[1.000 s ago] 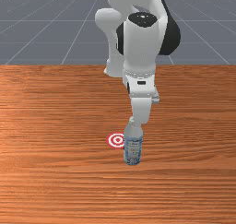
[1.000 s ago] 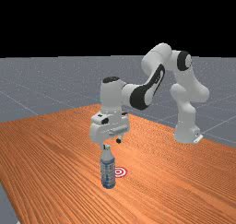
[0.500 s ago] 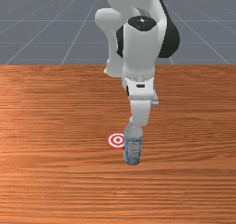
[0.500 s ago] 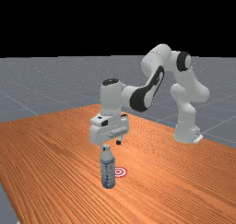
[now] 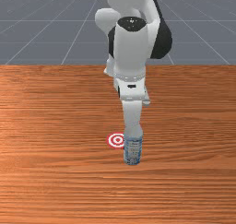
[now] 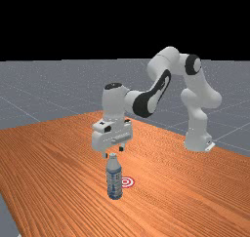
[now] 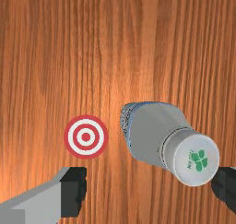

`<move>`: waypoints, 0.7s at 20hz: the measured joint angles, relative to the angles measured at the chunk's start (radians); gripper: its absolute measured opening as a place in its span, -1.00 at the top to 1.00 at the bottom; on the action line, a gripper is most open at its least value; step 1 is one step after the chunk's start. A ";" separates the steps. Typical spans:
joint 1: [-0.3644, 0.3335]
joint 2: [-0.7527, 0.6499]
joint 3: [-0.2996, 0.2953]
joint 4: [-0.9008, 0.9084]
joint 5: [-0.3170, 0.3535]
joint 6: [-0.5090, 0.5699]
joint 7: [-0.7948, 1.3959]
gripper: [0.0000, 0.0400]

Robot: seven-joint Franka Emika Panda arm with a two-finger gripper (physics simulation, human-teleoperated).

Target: Pick up the bottle and put it on the marker

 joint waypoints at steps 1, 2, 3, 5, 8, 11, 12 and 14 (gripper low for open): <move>0.006 0.001 0.001 0.001 0.000 -0.001 0.009 -1.00; 0.010 0.001 0.002 0.002 -0.001 -0.001 0.013 -1.00; 0.013 0.003 0.002 0.001 0.000 0.003 0.019 -1.00; 0.015 0.006 -0.002 0.006 0.003 -0.004 0.041 -1.00; 0.009 0.002 0.003 0.001 0.014 -0.001 0.032 -1.00; -0.012 0.000 0.023 0.001 0.052 0.001 0.002 0.19; -0.012 -0.001 0.023 0.003 0.051 0.001 0.003 0.20; -0.007 0.000 0.018 0.002 0.043 0.001 0.010 0.21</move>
